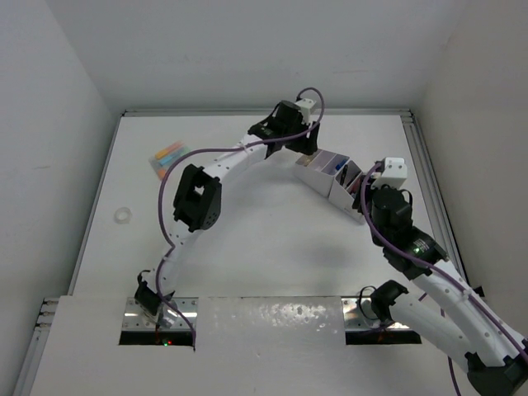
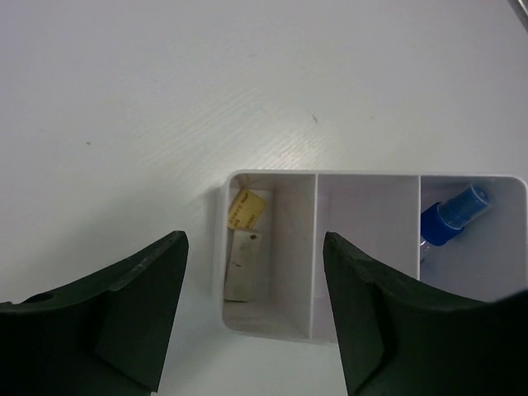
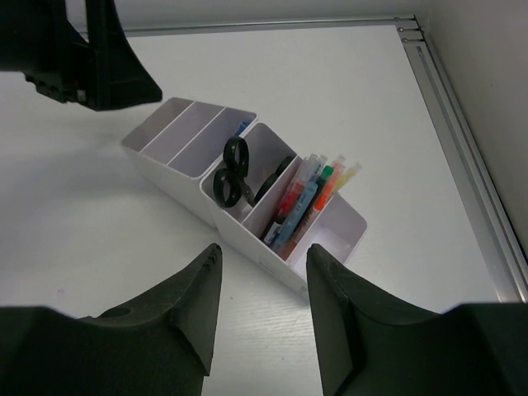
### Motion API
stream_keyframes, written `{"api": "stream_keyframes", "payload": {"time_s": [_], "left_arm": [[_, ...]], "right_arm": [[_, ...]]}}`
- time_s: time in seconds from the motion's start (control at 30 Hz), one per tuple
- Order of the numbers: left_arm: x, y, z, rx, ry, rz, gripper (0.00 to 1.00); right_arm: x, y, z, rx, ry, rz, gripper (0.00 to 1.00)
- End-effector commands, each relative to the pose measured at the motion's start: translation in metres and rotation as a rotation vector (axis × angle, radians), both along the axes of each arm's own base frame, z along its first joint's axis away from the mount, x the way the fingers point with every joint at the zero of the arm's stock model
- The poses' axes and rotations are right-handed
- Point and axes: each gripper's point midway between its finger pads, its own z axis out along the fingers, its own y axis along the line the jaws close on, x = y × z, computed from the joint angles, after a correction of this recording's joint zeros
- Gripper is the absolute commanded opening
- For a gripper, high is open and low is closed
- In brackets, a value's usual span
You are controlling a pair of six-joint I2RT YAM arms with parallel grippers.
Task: Sort the stationery into containers
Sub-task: Place the stationery in the storage box, then pick up the stationery from the corner of the board.
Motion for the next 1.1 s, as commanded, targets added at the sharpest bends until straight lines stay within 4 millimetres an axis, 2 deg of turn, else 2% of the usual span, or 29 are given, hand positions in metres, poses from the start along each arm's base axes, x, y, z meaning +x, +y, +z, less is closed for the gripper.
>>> {"api": "stream_keyframes", "payload": {"time_s": [0.0, 0.03, 0.07, 0.13, 0.17, 0.2, 0.23, 0.27, 0.3, 0.33, 0.4, 0.43, 0.5, 0.53, 0.57, 0.6, 0.63, 0.67, 0.7, 0.73, 0.77, 0.8, 0.83, 0.87, 0.9, 0.97, 1.07], "left_arm": [[0.026, 0.042, 0.114, -0.117, -0.141, 0.083, 0.65], [0.028, 0.054, 0.123, -0.12, -0.145, 0.098, 0.66], [0.037, 0.078, 0.13, -0.115, -0.146, 0.129, 0.66], [0.035, 0.116, 0.144, -0.085, -0.14, 0.168, 0.67], [0.044, 0.157, 0.134, -0.052, -0.113, 0.229, 0.69], [0.037, 0.181, 0.146, -0.031, -0.113, 0.257, 0.69], [0.038, 0.207, 0.146, -0.011, -0.105, 0.3, 0.69], [0.041, 0.259, 0.145, 0.029, -0.094, 0.402, 0.69], [0.035, 0.286, 0.137, 0.076, -0.06, 0.438, 0.7], [0.037, 0.338, 0.134, 0.122, -0.046, 0.543, 0.7], [0.017, 0.392, 0.12, 0.204, 0.024, 0.632, 0.69], [0.008, 0.441, 0.115, 0.254, 0.049, 0.713, 0.69], [-0.022, 0.48, 0.091, 0.292, 0.158, 0.787, 0.69], [-0.036, 0.512, 0.086, 0.292, 0.189, 0.852, 0.68], [-0.054, 0.525, 0.072, 0.299, 0.239, 0.879, 0.68], [-0.062, 0.539, 0.066, 0.301, 0.245, 0.911, 0.67], [-0.075, 0.563, 0.059, 0.315, 0.261, 0.972, 0.67], [-0.091, 0.571, 0.047, 0.333, 0.288, 0.991, 0.67], [-0.105, 0.59, 0.04, 0.379, 0.308, 1.028, 0.67], [-0.121, 0.596, 0.026, 0.416, 0.347, 1.031, 0.66], [-0.132, 0.604, 0.019, 0.434, 0.371, 1.052, 0.65], [-0.147, 0.62, 0.01, 0.446, 0.402, 1.089, 0.56], [-0.162, 0.625, -0.007, 0.447, 0.441, 1.101, 0.51], [-0.172, 0.632, -0.014, 0.443, 0.466, 1.12, 0.37], [-0.187, 0.645, -0.022, 0.425, 0.493, 1.153, 0.31], [-0.203, 0.647, -0.043, 0.408, 0.547, 1.14, 0.25], [-0.218, 0.645, -0.067, 0.373, 0.622, 1.1, 0.24]], "right_arm": [[0.005, 0.004, 0.01, 0.016, -0.027, 0.007, 0.45], [0.006, 0.006, 0.008, 0.015, -0.023, 0.011, 0.45], [0.008, 0.007, 0.009, 0.02, -0.029, 0.014, 0.45], [0.011, 0.013, 0.007, 0.023, -0.02, 0.034, 0.46], [0.013, 0.016, 0.008, 0.028, -0.025, 0.04, 0.46], [0.014, 0.019, 0.008, 0.031, -0.024, 0.05, 0.46], [0.017, 0.022, 0.004, 0.027, -0.013, 0.058, 0.47], [0.02, 0.027, 0.007, 0.038, -0.021, 0.077, 0.47], [0.022, 0.03, 0.006, 0.041, -0.02, 0.082, 0.47], [0.026, 0.036, 0.004, 0.047, -0.017, 0.1, 0.47], [0.03, 0.043, 0.006, 0.056, -0.019, 0.122, 0.47], [0.032, 0.046, 0.005, 0.055, -0.013, 0.132, 0.47], [0.037, 0.054, 0.001, 0.057, 0.001, 0.153, 0.47], [0.04, 0.057, -0.003, 0.053, 0.01, 0.161, 0.47], [0.041, 0.059, -0.006, 0.052, 0.017, 0.165, 0.47], [0.042, 0.063, -0.006, 0.054, 0.016, 0.18, 0.47], [0.044, 0.065, -0.007, 0.05, 0.019, 0.188, 0.47], [0.046, 0.067, -0.009, 0.042, 0.026, 0.195, 0.47], [0.047, 0.071, -0.007, 0.042, 0.027, 0.211, 0.47], [0.049, 0.072, -0.007, 0.032, 0.032, 0.216, 0.47], [0.05, 0.075, -0.007, 0.027, 0.035, 0.23, 0.47], [0.051, 0.076, -0.006, 0.025, 0.036, 0.235, 0.47], [0.052, 0.077, -0.008, 0.012, 0.046, 0.239, 0.47], [0.054, 0.078, -0.008, 0.009, 0.05, 0.241, 0.47], [0.055, 0.08, -0.008, 0.01, 0.053, 0.248, 0.47], [0.058, 0.084, -0.008, 0.011, 0.056, 0.257, 0.47], [0.06, 0.089, -0.004, 0.021, 0.056, 0.269, 0.47]]}}
